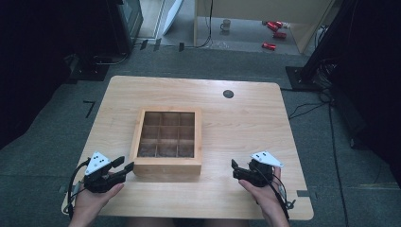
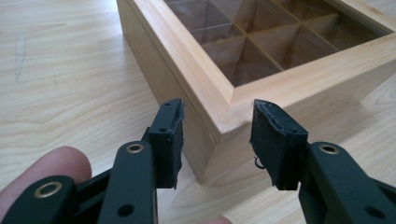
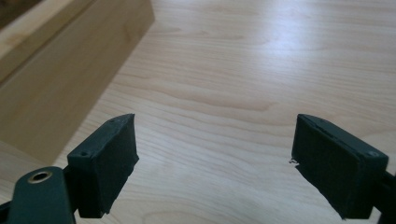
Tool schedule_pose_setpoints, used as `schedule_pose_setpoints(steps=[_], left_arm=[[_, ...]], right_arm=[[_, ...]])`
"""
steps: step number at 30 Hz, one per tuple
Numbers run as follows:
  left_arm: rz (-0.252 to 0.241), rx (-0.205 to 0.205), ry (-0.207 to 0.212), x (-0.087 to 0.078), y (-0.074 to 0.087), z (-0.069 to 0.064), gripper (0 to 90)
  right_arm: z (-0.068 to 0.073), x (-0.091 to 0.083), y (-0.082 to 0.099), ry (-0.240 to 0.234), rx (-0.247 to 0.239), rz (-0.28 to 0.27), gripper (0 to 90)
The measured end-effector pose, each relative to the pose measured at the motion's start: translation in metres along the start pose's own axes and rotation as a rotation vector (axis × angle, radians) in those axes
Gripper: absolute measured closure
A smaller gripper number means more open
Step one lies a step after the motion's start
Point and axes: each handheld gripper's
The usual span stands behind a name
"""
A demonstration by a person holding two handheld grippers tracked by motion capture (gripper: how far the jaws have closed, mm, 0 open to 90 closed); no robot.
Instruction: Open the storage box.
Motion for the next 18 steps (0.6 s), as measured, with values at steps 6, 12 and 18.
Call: schedule_pose_setpoints(steps=[6, 12, 18], left_arm=[[-0.003, 0.021, 0.050, 0.005, -0.006, 0.001, 57.0], [-0.013, 0.015, 0.064, 0.003, -0.006, 0.004, 60.3], [-0.018, 0.010, 0.075, 0.004, -0.003, 0.005, 59.0]], right_arm=[[0.024, 0.005, -0.006, -0.037, -0.027, -0.006, 14.3], [0.048, 0.013, -0.008, -0.078, -0.052, -0.005, 14.5], [0.071, 0.018, -0.005, -0.122, -0.080, 0.000, 14.5]])
Point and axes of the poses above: each handheld gripper's, and its own axes: x roughly forward along the jaws, y roughly out of its underside, z roughly to its left, and after that the axes turned 12 degrees about x, right-handed
